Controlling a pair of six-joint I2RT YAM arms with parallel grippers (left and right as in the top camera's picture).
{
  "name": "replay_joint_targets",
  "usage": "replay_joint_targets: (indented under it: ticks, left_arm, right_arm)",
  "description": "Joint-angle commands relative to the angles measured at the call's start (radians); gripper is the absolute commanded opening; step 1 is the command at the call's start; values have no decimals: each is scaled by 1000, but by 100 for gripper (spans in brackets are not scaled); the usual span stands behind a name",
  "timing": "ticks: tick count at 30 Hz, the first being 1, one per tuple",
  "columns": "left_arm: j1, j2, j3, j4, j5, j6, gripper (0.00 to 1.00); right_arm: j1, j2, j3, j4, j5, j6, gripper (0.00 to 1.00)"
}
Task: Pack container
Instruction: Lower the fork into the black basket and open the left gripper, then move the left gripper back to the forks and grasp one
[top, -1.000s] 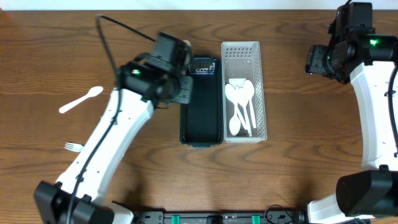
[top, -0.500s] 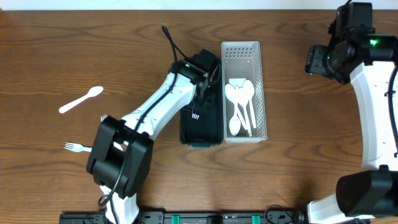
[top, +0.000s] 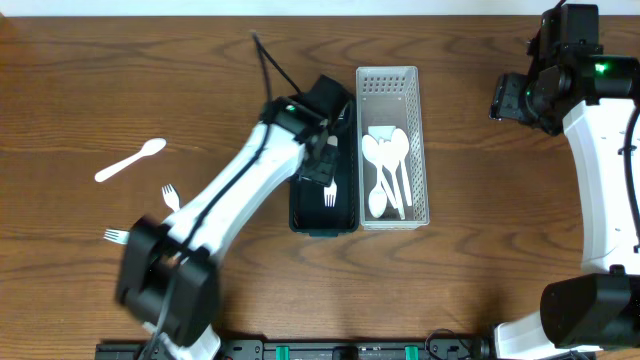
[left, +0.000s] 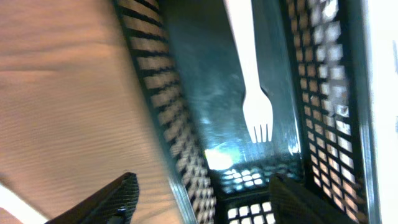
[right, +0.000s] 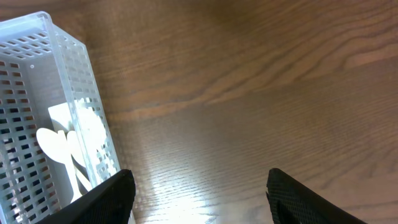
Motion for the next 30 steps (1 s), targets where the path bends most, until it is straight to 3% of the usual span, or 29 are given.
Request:
replay_joint_targets:
  ticks: [1,7,9,13,15,23,30]
  left_arm:
    - [50,-155,39,-30,-134,-23,75]
    - [316,-327,38,-125,-144,-137,79]
    - [431,-350,37,-177,-144,-237,80]
    - [673,-355,19,-283,-144,-528,98]
    - [792,-355,-22,-282,-142,-617,98]
    - [1102,-343,-281,-96,-13,-596,98]
    - [1151,-306,-489,73,5,-497,98]
  right_arm:
    - [-5,-8,12,-8,8,-2,71]
    - [-5,-8,12,-17,8,-2,71]
    - [-5,-8,12,-21,8,-2,71]
    - [-5,-8,12,-23,11,-2,71]
    - [-5,-8,12,-23,11,-2,72]
    - [-5,-8,12,-23,11,-2,72]
    - [-5,-8,12,-26,11,-2,71]
